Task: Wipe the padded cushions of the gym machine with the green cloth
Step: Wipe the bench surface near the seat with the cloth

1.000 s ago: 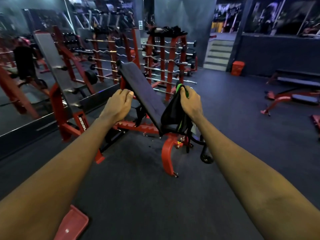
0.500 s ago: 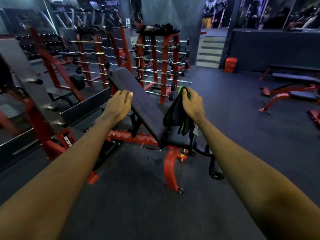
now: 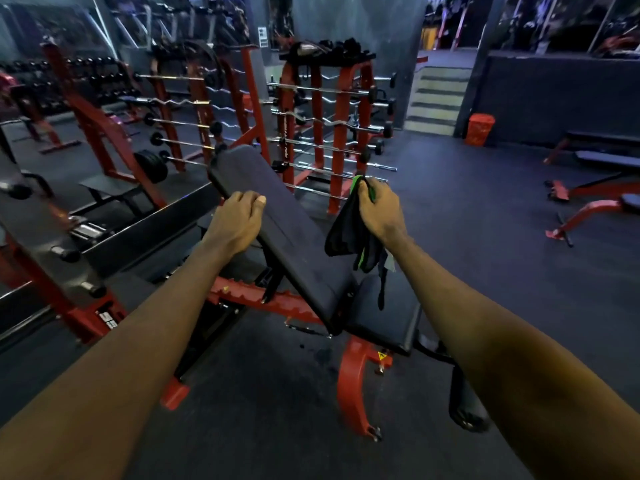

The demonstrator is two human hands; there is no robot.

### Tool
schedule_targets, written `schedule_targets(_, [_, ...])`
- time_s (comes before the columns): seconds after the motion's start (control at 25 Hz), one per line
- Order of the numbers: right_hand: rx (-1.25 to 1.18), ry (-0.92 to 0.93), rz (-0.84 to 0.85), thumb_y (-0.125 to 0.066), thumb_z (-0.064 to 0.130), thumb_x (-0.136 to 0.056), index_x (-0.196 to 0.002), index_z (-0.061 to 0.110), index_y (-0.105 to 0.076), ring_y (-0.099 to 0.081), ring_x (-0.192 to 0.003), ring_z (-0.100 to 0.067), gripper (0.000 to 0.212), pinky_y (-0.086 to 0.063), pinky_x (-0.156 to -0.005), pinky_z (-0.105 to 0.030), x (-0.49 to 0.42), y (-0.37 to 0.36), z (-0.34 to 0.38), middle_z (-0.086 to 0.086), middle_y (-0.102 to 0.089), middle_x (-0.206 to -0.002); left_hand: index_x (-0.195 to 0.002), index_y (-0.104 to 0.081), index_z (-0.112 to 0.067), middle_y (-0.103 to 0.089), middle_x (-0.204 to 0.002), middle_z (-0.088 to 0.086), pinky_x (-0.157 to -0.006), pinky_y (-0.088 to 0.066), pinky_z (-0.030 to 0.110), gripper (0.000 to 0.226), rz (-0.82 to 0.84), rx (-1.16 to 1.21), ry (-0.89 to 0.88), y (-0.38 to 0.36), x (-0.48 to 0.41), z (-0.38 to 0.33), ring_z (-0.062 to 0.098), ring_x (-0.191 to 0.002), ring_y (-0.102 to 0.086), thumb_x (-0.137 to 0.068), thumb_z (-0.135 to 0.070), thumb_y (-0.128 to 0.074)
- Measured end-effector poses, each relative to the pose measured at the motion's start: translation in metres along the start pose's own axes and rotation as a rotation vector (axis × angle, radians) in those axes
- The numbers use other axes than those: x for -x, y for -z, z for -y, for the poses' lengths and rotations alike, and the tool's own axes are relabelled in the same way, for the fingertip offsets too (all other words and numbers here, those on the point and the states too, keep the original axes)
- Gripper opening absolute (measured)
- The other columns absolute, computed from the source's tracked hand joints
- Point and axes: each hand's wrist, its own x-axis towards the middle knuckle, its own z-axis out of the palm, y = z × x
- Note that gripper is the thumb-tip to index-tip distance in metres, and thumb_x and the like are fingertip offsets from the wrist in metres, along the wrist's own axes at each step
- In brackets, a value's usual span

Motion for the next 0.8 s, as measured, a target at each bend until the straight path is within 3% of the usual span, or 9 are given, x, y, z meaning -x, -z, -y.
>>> schedule_targets(0.28, [0.023, 0.034, -0.003, -0.039, 0.041, -0.103, -0.095, 0.026, -0.057, -0.061, -0.092, -0.025, 0.025, -0.048, -0.077, -0.037, -0.121, -0.096, -0.010, -0.005, -0.066, -0.100, -0.127, -0.057, -0.006, -0.057, -0.125, 0.024, -0.100, -0.044, 0.052, 0.042, -0.015, -0.021, -0.018, -0.008, -0.136, 0.084, 0.042, -0.114, -0.055, -0.109, -0.034, -0.032])
schedule_targets(0.52, [0.014, 0.039, -0.033, -0.041, 0.036, -0.106, -0.102, 0.017, -0.061, -0.058, -0.091, -0.023, 0.027, -0.037, -0.075, -0.030, -0.224, -0.170, -0.006, -0.006, -0.065, -0.101, -0.130, -0.056, -0.006, -0.056, -0.128, 0.023, -0.100, -0.040, 0.047, 0.043, -0.014, -0.049, -0.017, -0.007, -0.244, 0.141, 0.040, -0.118, -0.054, -0.109, -0.034, -0.031])
schedule_targets(0.64, [0.021, 0.046, -0.003, -0.042, 0.034, -0.105, -0.092, 0.022, -0.056, -0.059, -0.088, -0.024, 0.023, -0.034, -0.073, -0.028, -0.264, -0.215, -0.012, -0.008, -0.065, -0.099, -0.130, -0.056, -0.006, -0.056, -0.129, 0.022, -0.101, -0.040, 0.048, 0.042, -0.001, -0.089, -0.007, -0.019, -0.290, 0.170, 0.039, -0.119, -0.053, -0.109, -0.034, -0.032])
schedule_targets(0.8, [0.046, 0.098, 0.066, -0.042, 0.035, -0.105, -0.109, 0.016, -0.064, -0.062, -0.105, -0.027, 0.030, -0.043, -0.083, -0.031, -0.316, -0.274, -0.033, -0.010, -0.067, -0.116, -0.127, -0.058, -0.006, -0.056, -0.127, 0.022, -0.100, -0.042, 0.053, 0.036, -0.006, -0.172, -0.061, -0.040, -0.346, 0.208, 0.040, -0.117, -0.054, -0.107, -0.030, -0.039])
